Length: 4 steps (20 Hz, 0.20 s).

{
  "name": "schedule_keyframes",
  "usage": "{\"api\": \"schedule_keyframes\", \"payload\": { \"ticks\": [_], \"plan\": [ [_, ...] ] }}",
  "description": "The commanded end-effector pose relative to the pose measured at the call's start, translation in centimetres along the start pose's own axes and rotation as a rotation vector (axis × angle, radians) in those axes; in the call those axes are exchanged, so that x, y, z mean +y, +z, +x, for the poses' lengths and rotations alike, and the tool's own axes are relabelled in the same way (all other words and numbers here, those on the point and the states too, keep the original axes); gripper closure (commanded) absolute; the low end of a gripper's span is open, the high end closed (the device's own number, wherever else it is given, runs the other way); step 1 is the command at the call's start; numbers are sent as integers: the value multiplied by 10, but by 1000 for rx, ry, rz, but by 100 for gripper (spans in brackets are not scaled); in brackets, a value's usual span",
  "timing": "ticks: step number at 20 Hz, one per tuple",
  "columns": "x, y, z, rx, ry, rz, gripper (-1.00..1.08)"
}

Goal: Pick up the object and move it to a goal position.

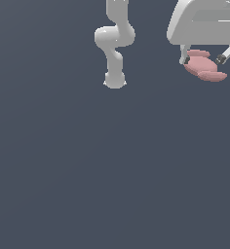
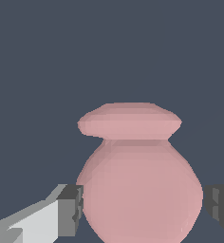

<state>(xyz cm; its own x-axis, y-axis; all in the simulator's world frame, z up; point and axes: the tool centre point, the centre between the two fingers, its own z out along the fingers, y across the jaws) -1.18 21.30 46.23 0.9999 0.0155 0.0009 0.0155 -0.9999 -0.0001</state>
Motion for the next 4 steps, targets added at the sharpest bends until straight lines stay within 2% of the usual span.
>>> {"api": "schedule_keyframes", "payload": {
  "ticks": [1, 4],
  "plan": [
    [-2, -3, 0, -1, 1, 0, 108],
    [-3, -4, 0, -1, 1, 0, 108]
  ]
}}
